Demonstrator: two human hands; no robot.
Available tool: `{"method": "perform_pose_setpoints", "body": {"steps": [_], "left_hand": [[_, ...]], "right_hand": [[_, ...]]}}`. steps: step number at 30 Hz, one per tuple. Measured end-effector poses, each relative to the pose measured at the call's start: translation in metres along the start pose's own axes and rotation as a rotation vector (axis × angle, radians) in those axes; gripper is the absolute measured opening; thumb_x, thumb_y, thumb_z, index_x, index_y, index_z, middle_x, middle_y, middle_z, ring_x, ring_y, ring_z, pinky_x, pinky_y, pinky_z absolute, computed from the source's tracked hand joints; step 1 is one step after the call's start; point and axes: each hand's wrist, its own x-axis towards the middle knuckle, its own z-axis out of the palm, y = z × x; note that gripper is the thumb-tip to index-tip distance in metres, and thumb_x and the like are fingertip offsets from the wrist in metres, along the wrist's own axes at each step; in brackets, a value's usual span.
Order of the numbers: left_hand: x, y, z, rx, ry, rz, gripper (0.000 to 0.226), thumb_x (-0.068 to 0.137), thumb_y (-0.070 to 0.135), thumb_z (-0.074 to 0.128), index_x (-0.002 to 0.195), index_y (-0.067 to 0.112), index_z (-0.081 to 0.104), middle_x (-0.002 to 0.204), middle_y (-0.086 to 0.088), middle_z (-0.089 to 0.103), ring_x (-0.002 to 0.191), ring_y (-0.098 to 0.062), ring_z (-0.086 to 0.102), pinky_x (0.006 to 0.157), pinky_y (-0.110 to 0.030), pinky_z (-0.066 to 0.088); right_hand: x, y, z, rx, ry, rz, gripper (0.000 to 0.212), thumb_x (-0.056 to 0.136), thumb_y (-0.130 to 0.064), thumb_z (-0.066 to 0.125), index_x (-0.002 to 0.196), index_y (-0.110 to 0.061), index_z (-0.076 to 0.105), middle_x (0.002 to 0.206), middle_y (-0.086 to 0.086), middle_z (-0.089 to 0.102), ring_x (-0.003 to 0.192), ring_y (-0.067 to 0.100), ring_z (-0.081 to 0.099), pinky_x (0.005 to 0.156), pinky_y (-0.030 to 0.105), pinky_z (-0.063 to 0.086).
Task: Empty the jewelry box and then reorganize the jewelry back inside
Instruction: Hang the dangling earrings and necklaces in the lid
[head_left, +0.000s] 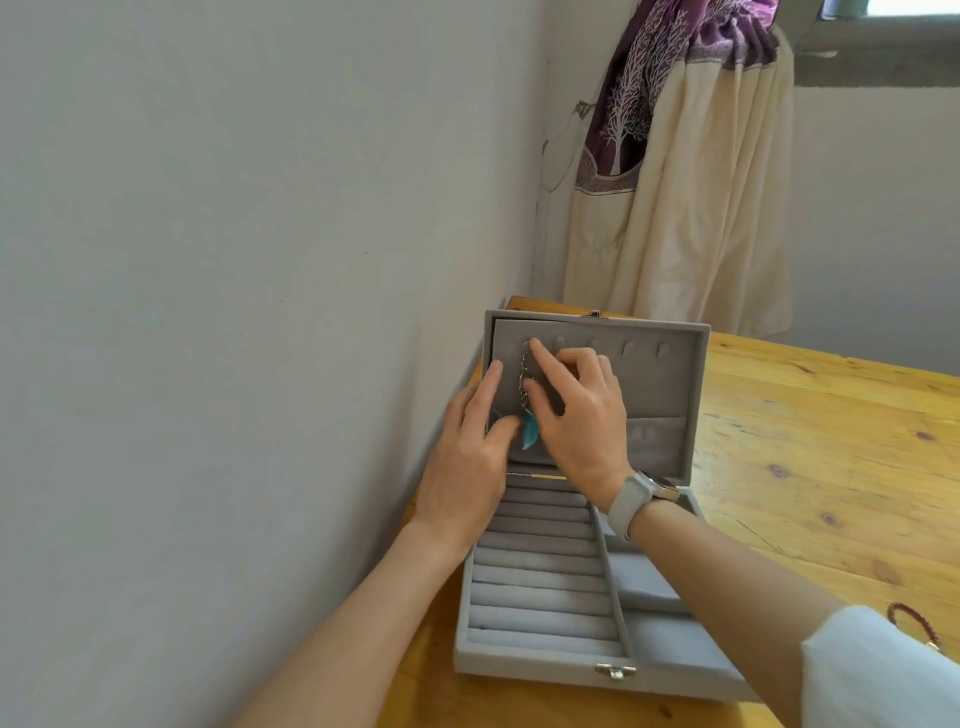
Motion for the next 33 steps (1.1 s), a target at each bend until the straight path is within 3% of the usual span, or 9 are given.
{"method": "perform_pose_setpoints", "body": {"steps": [2, 6, 9, 14, 19, 23, 28, 33], "left_hand": [[0.000, 0.000, 0.000, -0.003, 0.001, -0.002, 0.013, 0.077, 0.001, 0.068, 0.090, -0.001, 0.067, 0.133, -0.023, 0.047, 0.120, -0.038, 0.048, 0.086, -0.042, 0.053], [-0.003, 0.000, 0.000, 0.002, 0.022, 0.005, 0.011, 0.079, 0.000, 0.066, 0.089, -0.001, 0.067, 0.134, -0.022, 0.046, 0.120, -0.037, 0.048, 0.091, -0.036, 0.046], [-0.006, -0.003, 0.001, -0.003, 0.053, 0.009, 0.010, 0.080, -0.003, 0.064, 0.089, -0.003, 0.067, 0.127, -0.020, 0.053, 0.114, -0.035, 0.052, 0.090, -0.037, 0.049], [-0.006, -0.002, -0.003, 0.064, 0.037, 0.044, 0.019, 0.073, -0.005, 0.071, 0.088, 0.004, 0.068, 0.103, -0.010, 0.067, 0.105, -0.036, 0.059, 0.077, -0.036, 0.054], [-0.001, 0.007, -0.006, 0.107, 0.025, -0.005, 0.027, 0.067, -0.002, 0.076, 0.093, 0.005, 0.068, 0.093, -0.010, 0.068, 0.097, -0.036, 0.061, 0.064, -0.034, 0.056], [0.000, 0.012, -0.011, 0.124, 0.067, -0.023, 0.026, 0.068, -0.001, 0.074, 0.092, 0.005, 0.069, 0.088, -0.009, 0.068, 0.092, -0.035, 0.062, 0.058, -0.032, 0.055], [0.000, 0.014, -0.016, 0.128, 0.015, -0.039, 0.021, 0.067, 0.002, 0.077, 0.086, 0.008, 0.070, 0.085, -0.008, 0.065, 0.092, -0.033, 0.060, 0.052, -0.028, 0.053], [0.000, 0.014, -0.018, 0.083, -0.014, -0.058, 0.012, 0.073, 0.003, 0.073, 0.082, 0.010, 0.069, 0.086, -0.006, 0.064, 0.094, -0.033, 0.057, 0.050, -0.025, 0.050]], "right_hand": [[-0.002, 0.004, -0.004, -0.030, -0.051, -0.030, 0.042, 0.084, -0.035, 0.046, 0.117, -0.012, 0.058, 0.092, 0.007, 0.059, 0.084, 0.017, 0.045, 0.069, 0.032, 0.041], [-0.006, 0.001, -0.012, -0.040, -0.097, -0.016, 0.038, 0.080, -0.045, 0.049, 0.100, -0.014, 0.058, 0.086, 0.000, 0.061, 0.079, 0.019, 0.053, 0.069, 0.031, 0.038], [-0.007, -0.001, -0.012, -0.102, -0.156, 0.019, 0.030, 0.078, -0.037, 0.062, 0.097, -0.014, 0.057, 0.088, 0.001, 0.060, 0.083, 0.022, 0.053, 0.071, 0.032, 0.033], [-0.002, -0.001, -0.025, -0.099, -0.343, 0.108, 0.026, 0.084, -0.028, 0.057, 0.105, -0.014, 0.050, 0.099, 0.002, 0.063, 0.095, 0.024, 0.053, 0.078, 0.034, 0.034], [0.002, 0.000, -0.035, -0.079, -0.435, 0.149, 0.019, 0.090, -0.025, 0.050, 0.106, -0.016, 0.046, 0.105, 0.003, 0.064, 0.092, 0.028, 0.058, 0.070, 0.032, 0.040], [0.001, 0.005, -0.039, -0.107, -0.368, 0.024, 0.012, 0.090, -0.022, 0.051, 0.100, -0.016, 0.053, 0.100, 0.001, 0.062, 0.084, 0.026, 0.060, 0.066, 0.036, 0.046], [-0.005, 0.018, -0.046, -0.207, -0.282, -0.187, 0.005, 0.079, -0.018, 0.067, 0.082, -0.014, 0.066, 0.086, 0.005, 0.061, 0.076, 0.025, 0.058, 0.044, 0.028, 0.040], [-0.008, 0.027, -0.049, -0.299, -0.374, -0.356, 0.027, 0.066, 0.001, 0.069, 0.091, -0.011, 0.071, 0.077, 0.006, 0.062, 0.068, 0.028, 0.057, 0.055, 0.030, 0.043]]}}
